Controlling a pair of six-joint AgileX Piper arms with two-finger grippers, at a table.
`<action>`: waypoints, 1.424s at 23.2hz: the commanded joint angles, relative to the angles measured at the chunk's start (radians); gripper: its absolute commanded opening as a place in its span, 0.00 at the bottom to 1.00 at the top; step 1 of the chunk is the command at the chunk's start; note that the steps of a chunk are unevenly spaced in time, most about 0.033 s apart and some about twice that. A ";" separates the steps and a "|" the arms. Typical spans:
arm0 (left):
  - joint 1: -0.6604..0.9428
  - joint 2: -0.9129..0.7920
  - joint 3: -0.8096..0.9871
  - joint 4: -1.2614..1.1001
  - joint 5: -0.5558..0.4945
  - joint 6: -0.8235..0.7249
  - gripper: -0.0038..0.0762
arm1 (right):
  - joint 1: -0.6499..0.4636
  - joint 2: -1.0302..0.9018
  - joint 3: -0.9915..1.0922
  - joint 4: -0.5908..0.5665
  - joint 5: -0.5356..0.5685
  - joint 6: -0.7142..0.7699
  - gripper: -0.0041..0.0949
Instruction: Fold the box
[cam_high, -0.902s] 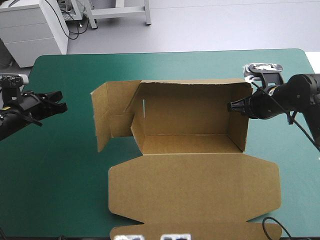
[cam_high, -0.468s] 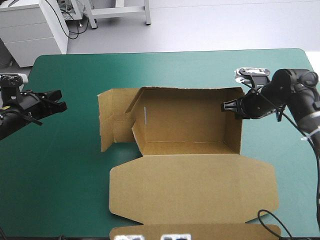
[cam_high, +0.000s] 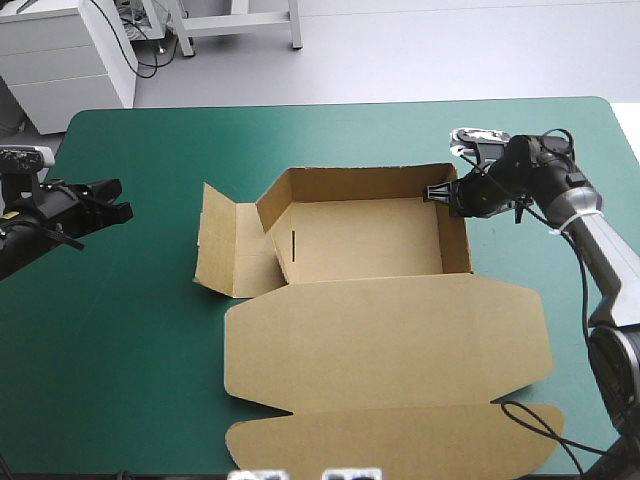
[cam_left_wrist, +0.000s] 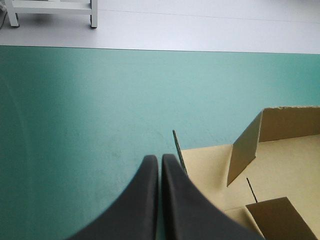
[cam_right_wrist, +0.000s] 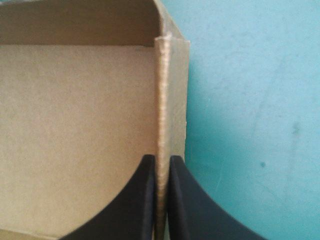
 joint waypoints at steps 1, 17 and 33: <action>-0.007 -0.018 -0.024 -0.055 -0.038 -0.002 0.06 | -0.004 -0.014 -0.014 0.019 -0.012 -0.013 0.03; -0.007 -0.018 -0.024 -0.060 -0.003 -0.002 0.06 | -0.003 0.056 -0.318 -0.015 0.308 0.021 0.75; -0.007 -0.018 -0.024 -0.066 0.037 -0.002 0.06 | 0.048 0.008 -0.121 -0.071 0.304 0.015 0.74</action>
